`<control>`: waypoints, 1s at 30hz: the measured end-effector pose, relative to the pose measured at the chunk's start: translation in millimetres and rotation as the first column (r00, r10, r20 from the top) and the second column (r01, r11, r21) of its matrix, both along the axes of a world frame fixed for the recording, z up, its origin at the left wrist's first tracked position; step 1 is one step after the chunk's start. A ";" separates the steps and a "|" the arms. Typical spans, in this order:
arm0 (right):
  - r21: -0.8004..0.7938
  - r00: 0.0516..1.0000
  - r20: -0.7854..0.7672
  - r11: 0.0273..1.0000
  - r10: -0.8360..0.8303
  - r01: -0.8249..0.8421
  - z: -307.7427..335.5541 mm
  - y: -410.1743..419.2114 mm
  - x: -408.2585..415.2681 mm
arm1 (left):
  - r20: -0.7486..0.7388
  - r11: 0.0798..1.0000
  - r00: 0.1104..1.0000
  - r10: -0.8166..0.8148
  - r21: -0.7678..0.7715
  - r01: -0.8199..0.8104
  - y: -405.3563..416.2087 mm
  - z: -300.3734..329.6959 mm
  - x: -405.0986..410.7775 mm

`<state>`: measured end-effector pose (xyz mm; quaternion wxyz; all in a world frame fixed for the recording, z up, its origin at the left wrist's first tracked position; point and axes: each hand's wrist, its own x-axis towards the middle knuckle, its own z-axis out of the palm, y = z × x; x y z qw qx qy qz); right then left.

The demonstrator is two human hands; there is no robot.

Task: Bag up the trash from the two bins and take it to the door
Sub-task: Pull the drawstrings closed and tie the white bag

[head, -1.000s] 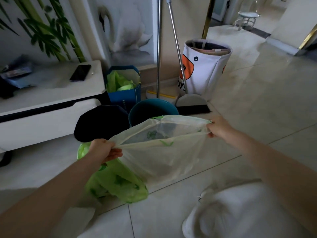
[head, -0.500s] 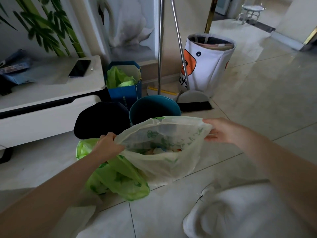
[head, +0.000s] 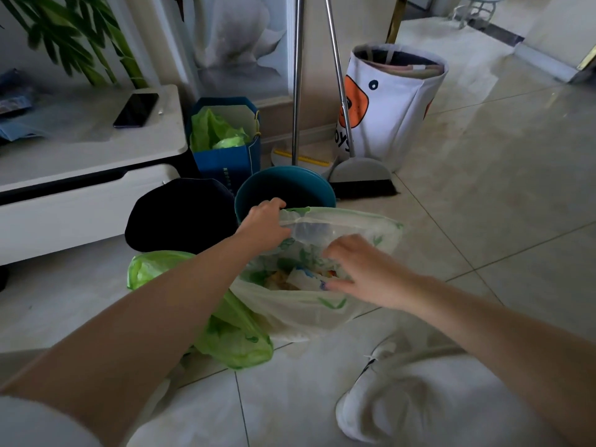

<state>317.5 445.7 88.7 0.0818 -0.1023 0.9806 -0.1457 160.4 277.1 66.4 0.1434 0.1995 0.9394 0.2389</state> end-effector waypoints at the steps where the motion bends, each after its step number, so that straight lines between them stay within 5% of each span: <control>1: 0.038 0.994 0.056 0.995 0.095 -0.097 -6.2 -4.5 1.8 | 0.014 1.000 1.000 -0.008 0.016 0.007 6.1 -2.0 -1.0; 4: 0.266 0.953 0.143 0.917 0.267 -0.297 -24.9 -7.2 4.0 | 0.034 0.998 0.999 0.019 0.065 -0.021 19.0 -7.1 -4.2; 7: 0.346 0.946 0.119 0.880 0.303 -0.325 -31.3 -5.0 2.0 | 0.035 0.996 0.998 0.044 0.075 -0.046 25.1 -12.1 -8.8; 14: 0.121 0.989 0.052 0.983 0.135 -0.141 -23.9 -1.9 -5.0 | 0.024 0.984 0.996 0.088 0.156 -0.090 30.3 -20.2 -12.5; 23: 0.066 0.983 0.181 0.996 0.041 -0.054 10.5 2.8 -15.2 | 0.035 0.979 0.998 0.048 0.196 -0.054 24.8 -4.2 -6.9; 30: 0.071 0.993 0.113 0.997 -0.027 0.019 39.3 8.4 -12.8 | 0.128 0.926 0.988 0.084 0.356 -0.124 17.3 17.6 5.3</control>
